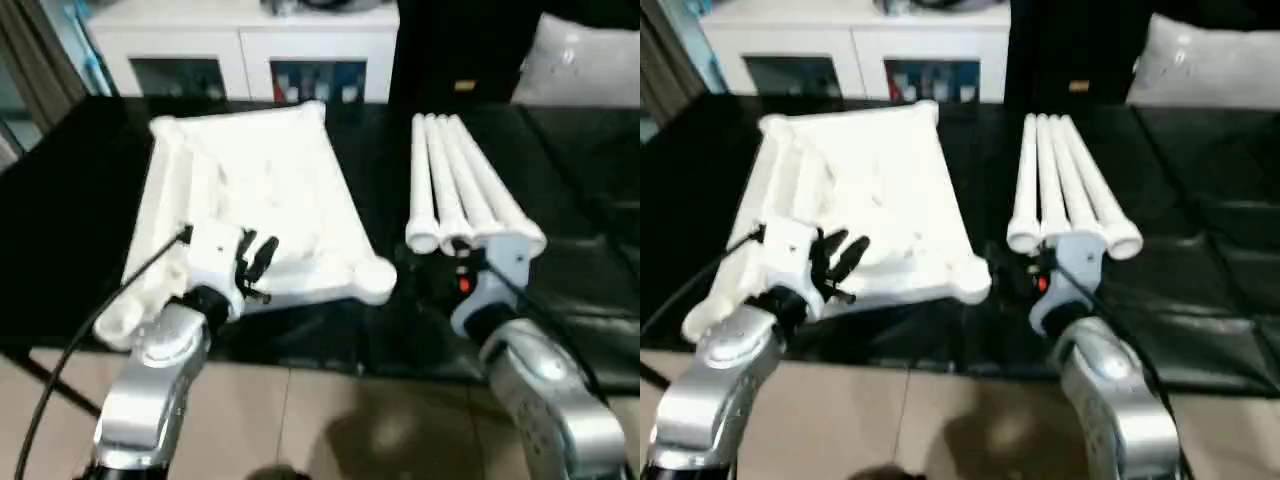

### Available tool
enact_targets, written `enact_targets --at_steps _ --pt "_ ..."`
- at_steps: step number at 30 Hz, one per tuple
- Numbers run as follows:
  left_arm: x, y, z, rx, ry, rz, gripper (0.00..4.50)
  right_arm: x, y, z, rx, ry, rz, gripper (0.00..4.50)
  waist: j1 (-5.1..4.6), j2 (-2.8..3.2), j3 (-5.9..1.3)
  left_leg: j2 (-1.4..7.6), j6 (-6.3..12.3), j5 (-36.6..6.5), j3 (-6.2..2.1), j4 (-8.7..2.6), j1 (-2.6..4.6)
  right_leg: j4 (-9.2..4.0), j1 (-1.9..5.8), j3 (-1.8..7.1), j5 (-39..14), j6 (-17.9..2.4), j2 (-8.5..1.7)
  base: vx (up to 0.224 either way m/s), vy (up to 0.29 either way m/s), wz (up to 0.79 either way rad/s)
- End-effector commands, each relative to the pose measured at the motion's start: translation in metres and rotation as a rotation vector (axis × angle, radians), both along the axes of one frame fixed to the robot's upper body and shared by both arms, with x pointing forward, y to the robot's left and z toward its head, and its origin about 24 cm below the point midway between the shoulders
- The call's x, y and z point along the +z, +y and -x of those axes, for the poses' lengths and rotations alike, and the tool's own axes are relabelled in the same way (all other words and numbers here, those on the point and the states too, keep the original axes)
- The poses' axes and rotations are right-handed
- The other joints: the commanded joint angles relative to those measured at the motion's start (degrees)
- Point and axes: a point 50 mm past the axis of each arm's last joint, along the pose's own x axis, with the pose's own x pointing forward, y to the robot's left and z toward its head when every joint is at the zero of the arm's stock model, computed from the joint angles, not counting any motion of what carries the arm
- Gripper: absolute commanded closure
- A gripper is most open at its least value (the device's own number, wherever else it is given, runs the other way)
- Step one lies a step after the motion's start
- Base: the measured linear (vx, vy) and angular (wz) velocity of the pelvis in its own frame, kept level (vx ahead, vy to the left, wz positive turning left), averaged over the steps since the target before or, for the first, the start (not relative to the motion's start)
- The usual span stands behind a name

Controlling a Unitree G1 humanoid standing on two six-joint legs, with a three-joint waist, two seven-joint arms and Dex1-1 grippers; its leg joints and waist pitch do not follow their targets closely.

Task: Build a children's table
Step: Move to table

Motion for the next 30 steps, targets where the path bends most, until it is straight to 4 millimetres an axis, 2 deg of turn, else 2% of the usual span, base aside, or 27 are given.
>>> enact_targets --at_steps 1,2,3,4,5,6,8,9,11,12,14,15,16,17,18,19,20,21,22,23,24,25,26,27,28,29,30 --pt "0.002 0.001 0.000 0.015 -0.003 0.013 2.97 0.005 -0.001 0.000 0.004 -0.018 -0.003 0.00 -0.25 1.29 -2.67 10.29 -11.62 -37.19 -6.44 -12.70 1.72 -1.10 0.50 -0.14 0.35 0.82 -1.39 -0.060 -0.030 0.08" --pt "0.002 0.002 0.000 0.017 -0.002 0.018 2.97 0.005 -0.001 0.000 0.007 -0.017 -0.004 0.00 -0.10 1.28 -2.90 9.08 -11.64 -37.73 -6.21 -12.52 2.13 -2.62 0.56 -0.03 0.61 0.03 -1.79 -0.068 -0.083 -0.04" --pt "0.002 0.002 0.001 0.019 0.001 0.003 2.97 0.006 0.000 0.001 0.020 -0.026 -0.005 0.00 -0.21 -0.47 -4.02 6.83 -11.29 -34.40 -5.67 -10.38 2.98 -7.50 0.97 2.19 1.95 -1.02 -4.86 -0.057 -0.131 -0.13" --pt "0.001 0.004 0.003 0.018 0.008 -0.013 2.97 0.008 0.004 0.003 0.063 -0.044 0.025 0.00 0.15 -2.39 -4.35 5.13 -9.86 -22.85 -4.64 -6.09 1.45 -11.01 2.18 5.62 0.64 -3.03 -12.10 -0.057 -0.131 -0.13" --pt "0.001 0.004 0.004 0.017 0.007 -0.017 2.97 0.008 0.004 0.003 0.065 -0.045 0.034 0.00 1.84 -4.13 -3.71 4.22 -3.85 -5.22 -3.85 -1.36 -0.60 -13.34 3.87 6.90 2.54 2.49 -15.22 -0.035 -0.140 -0.18" --pt "0.001 0.004 0.004 0.013 0.003 -0.018 2.97 0.007 0.004 0.003 0.056 -0.047 0.041 0.00 2.20 -4.12 -3.13 5.05 -1.95 -0.45 -3.64 -1.76 -0.11 -13.85 3.03 6.39 1.74 3.21 -13.77 -0.043 -0.117 -0.11" --pt "0.004 0.004 0.005 0.007 -0.009 0.002 2.97 0.008 0.000 0.000 -0.003 -0.066 0.047 0.00 2.21 -3.06 -2.97 6.37 -2.72 -1.18 -3.65 -4.11 0.37 -13.71 2.98 4.37 -4.91 -1.32 -11.27 -0.042 -0.094 -0.09" --pt "0.007 0.005 0.005 0.015 -0.023 0.007 2.97 0.007 0.001 0.000 0.001 -0.049 0.037 0.00 0.97 -2.11 -2.75 8.80 -3.99 -12.98 -4.37 -7.10 0.74 -12.10 2.47 3.38 -11.92 -5.98 -7.91 0.000 0.000 0.00" --pt "0.007 0.006 0.005 0.017 -0.025 0.011 2.97 0.006 0.002 0.000 0.002 -0.038 0.032 0.00 0.42 -1.67 -2.74 9.02 -5.74 -21.24 -4.59 -7.74 0.97 -11.74 2.35 3.72 -14.88 -7.33 -8.06 0.000 0.000 0.00" --pt "0.008 0.008 0.005 0.027 -0.026 0.012 2.97 0.005 0.002 0.001 0.002 -0.018 0.036 0.00 0.22 -1.49 -2.56 8.44 -8.29 -27.13 -4.37 -7.74 1.33 -12.38 2.37 4.18 -17.21 -7.77 -8.73 0.000 0.000 0.00" --pt "0.009 0.009 0.005 0.033 -0.027 0.016 2.97 0.003 0.006 0.002 0.039 -0.005 0.059 0.00 0.42 -2.00 -2.16 7.99 -8.48 -31.90 -3.94 -7.11 2.16 -13.66 2.74 4.60 -26.95 -6.06 -9.40 0.000 0.000 0.00" --pt "0.012 0.009 0.006 0.022 -0.040 0.009 2.97 0.003 0.008 0.004 0.074 -0.021 0.109 0.00 1.18 -2.35 -2.37 5.07 -3.72 -26.76 -4.42 -7.34 -2.89 -14.64 7.80 1.56 -32.89 -3.42 -10.84 0.000 0.000 0.00" --pt "0.013 0.008 0.007 0.016 -0.044 0.010 2.97 0.002 0.010 0.005 0.082 -0.020 0.107 0.00 0.94 -2.23 -1.31 5.11 -1.13 -24.29 -4.05 -3.54 -1.75 -18.00 7.88 0.92 -41.73 -3.60 -14.18 0.000 0.000 0.00" --pt "0.013 0.008 0.007 0.013 -0.042 0.009 2.97 0.002 0.010 0.006 0.085 -0.022 0.103 0.00 0.64 -1.94 -1.00 5.14 -0.62 -22.39 -3.65 -1.25 -1.17 -19.46 8.22 0.42 -45.99 -4.29 -15.30 0.046 0.043 0.44" --pt "0.014 0.005 0.007 -0.002 -0.044 0.001 2.97 0.003 0.012 0.007 0.090 -0.040 0.093 0.00 -0.13 -1.30 -0.12 6.27 -0.44 -18.47 -3.86 1.63 -0.44 -21.79 9.68 -1.82 -50.10 -5.31 -16.96 0.071 0.074 0.54" --pt "0.014 0.004 0.007 -0.009 -0.046 0.001 2.97 0.004 0.011 0.006 0.076 -0.059 0.106 0.00 -1.31 -0.97 0.22 6.91 -1.15 -18.71 -4.03 -0.25 -1.84 -21.01 12.73 -4.86 -47.18 -5.18 -14.95 0.071 0.074 0.54" --pt "0.014 0.004 0.007 -0.011 -0.046 0.001 2.97 0.005 0.011 0.006 0.070 -0.066 0.112 0.00 -1.20 0.97 0.23 6.83 -2.68 -24.50 -4.65 -3.44 -0.66 -19.14 13.39 -6.27 -43.28 -4.48 -11.41 0.138 0.114 0.53" --pt "0.014 0.003 0.007 -0.015 -0.047 0.002 2.97 0.006 0.010 0.006 0.060 -0.077 0.121 0.00 -2.34 0.91 1.11 5.71 -3.64 -32.86 -6.16 -7.79 -0.39 -15.46 12.16 -7.57 -38.13 -3.35 -5.91 0.217 0.126 0.53" --pt "0.014 0.001 0.008 -0.035 -0.043 -0.006 2.97 0.005 0.010 0.005 0.069 -0.072 0.121 0.00 -4.51 1.79 -0.94 5.56 -0.63 -40.37 -12.93 -10.62 6.71 -6.80 8.09 -4.72 -19.21 -1.61 0.69 0.217 0.126 0.53" --pt "0.014 -0.002 0.008 -0.061 -0.037 -0.009 2.97 0.006 0.011 0.005 0.086 -0.073 0.080 0.00 -4.84 0.86 -2.04 11.33 -3.16 -48.54 -14.05 -9.24 11.02 -3.59 4.21 -0.20 -8.27 -0.96 -1.96 0.216 0.096 0.52" --pt "0.014 -0.003 0.009 -0.075 -0.034 -0.010 2.97 0.007 0.010 0.004 0.082 -0.076 0.078 0.00 -4.90 1.56 -1.27 9.84 -6.04 -47.83 -12.72 -9.86 9.88 -2.53 2.60 0.19 -2.06 0.57 -1.33 0.172 0.074 0.29" --pt "0.014 -0.006 0.010 -0.098 -0.028 -0.011 2.97 0.009 0.008 0.003 0.073 -0.079 0.076 0.00 -4.90 1.56 -1.27 9.84 -6.04 -47.83 -12.72 -9.86 9.88 -2.53 2.60 0.19 -2.06 0.57 -1.33 0.172 0.074 0.29" --pt "0.013 -0.007 0.010 -0.103 -0.025 -0.009 2.97 0.010 0.008 0.001 0.064 -0.086 0.075 0.00 -4.49 1.63 -0.86 8.22 -7.09 -44.35 -11.13 -10.78 8.61 -1.94 2.40 -0.30 1.95 0.48 -0.60 0.146 0.061 0.07" --pt "0.011 -0.007 0.011 -0.106 -0.019 -0.011 2.97 0.011 0.006 0.001 0.051 -0.093 0.097 0.00 -4.35 0.74 -0.52 7.50 -5.96 -42.43 -9.01 -12.01 7.85 -3.10 1.56 -0.33 6.16 0.05 -1.31 0.153 0.016 0.07" --pt "0.011 -0.009 0.011 -0.117 -0.014 -0.013 2.97 0.012 0.006 0.000 0.040 -0.089 0.109 0.00 -4.45 0.11 -0.57 7.35 -4.97 -41.92 -8.89 -12.03 7.98 -4.11 1.32 0.12 6.84 -0.08 -1.94 0.153 0.016 0.07" --pt "0.011 -0.009 0.012 -0.121 -0.015 -0.013 2.97 0.012 0.006 0.000 0.038 -0.085 0.110 0.00 -4.15 -0.74 -0.15 6.18 -3.68 -42.04 -7.57 -12.62 7.39 -6.57 2.05 0.92 5.40 -0.44 -2.95 0.150 -0.035 0.04" --pt "0.011 -0.011 0.012 -0.134 -0.016 -0.014 2.97 0.012 0.006 0.000 0.034 -0.069 0.109 0.00 -3.83 -3.58 -1.03 4.47 -0.53 -38.50 -5.77 -10.60 8.43 -11.09 3.32 4.09 -2.43 -1.11 -5.80 0.183 -0.107 0.01"
